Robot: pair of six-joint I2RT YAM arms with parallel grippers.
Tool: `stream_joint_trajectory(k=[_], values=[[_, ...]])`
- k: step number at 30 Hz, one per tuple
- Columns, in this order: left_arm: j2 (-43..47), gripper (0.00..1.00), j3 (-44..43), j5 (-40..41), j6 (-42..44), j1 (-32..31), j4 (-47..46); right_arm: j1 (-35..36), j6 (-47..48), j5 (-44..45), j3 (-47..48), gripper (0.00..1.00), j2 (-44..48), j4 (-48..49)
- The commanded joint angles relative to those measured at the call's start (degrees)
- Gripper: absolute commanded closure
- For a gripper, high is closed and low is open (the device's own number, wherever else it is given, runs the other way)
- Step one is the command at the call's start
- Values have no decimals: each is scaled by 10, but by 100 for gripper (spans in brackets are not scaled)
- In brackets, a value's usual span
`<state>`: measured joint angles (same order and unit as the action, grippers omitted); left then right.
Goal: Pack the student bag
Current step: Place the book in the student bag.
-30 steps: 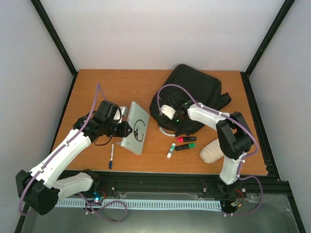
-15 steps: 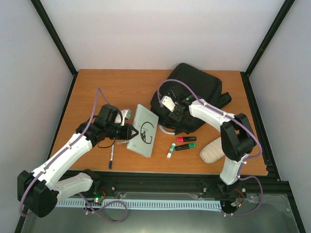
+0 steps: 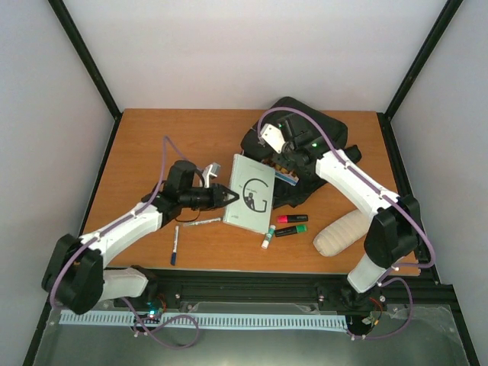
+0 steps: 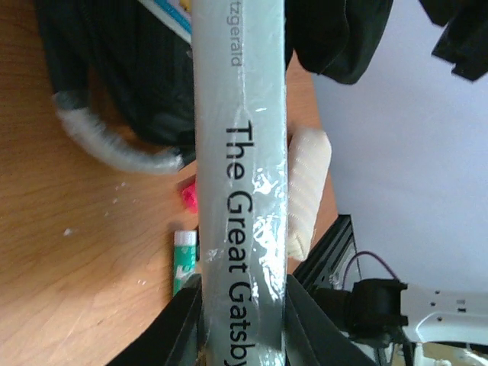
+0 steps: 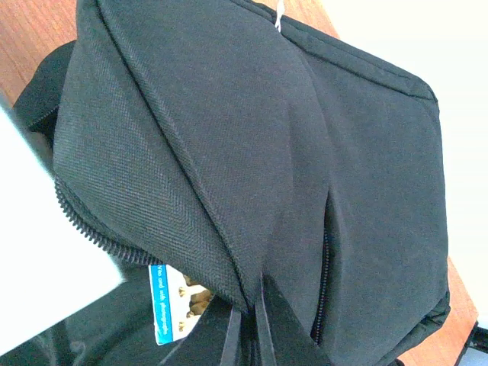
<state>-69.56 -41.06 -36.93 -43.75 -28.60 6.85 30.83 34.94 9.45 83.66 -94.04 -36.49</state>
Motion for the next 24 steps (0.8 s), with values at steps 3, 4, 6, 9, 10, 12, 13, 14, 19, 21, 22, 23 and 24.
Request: stream_joint_trajectory(k=[3,4,6,9,10,12,13,14,19,21,22,23,24], values=[[-76,99,-28,-61,-87,4,-258,-2,14,-6,9,97,27,41],[-96,99,-35,-68,-97,4,-275,-2,15,-8,10,97,30,43],[-135,99,-43,-81,-122,4,-320,-3,16,-9,9,97,34,47],[-188,99,-52,-90,-146,4,-377,-6,16,-14,5,97,42,59],[-205,99,-55,-90,-148,4,-390,-7,16,-17,1,97,45,67],[-241,99,-62,-97,-159,4,-425,-9,20,-23,-5,97,50,78],[-261,99,-66,-102,-173,4,-450,-9,22,-28,-9,97,51,81],[-279,99,-73,-105,-185,4,-467,-9,23,-35,-11,97,54,83],[-352,99,-128,-119,-201,3,-494,-9,42,-77,-41,97,71,105],[-383,99,-164,-120,-190,4,-470,-11,54,-82,-59,97,80,122],[-396,99,-175,-120,-184,3,-453,-11,58,-86,-68,97,84,128],[-409,99,-191,-120,-180,4,-440,-12,62,-90,-75,97,87,132],[-422,99,-205,-119,-175,4,-425,-13,64,-94,-82,97,92,137]])
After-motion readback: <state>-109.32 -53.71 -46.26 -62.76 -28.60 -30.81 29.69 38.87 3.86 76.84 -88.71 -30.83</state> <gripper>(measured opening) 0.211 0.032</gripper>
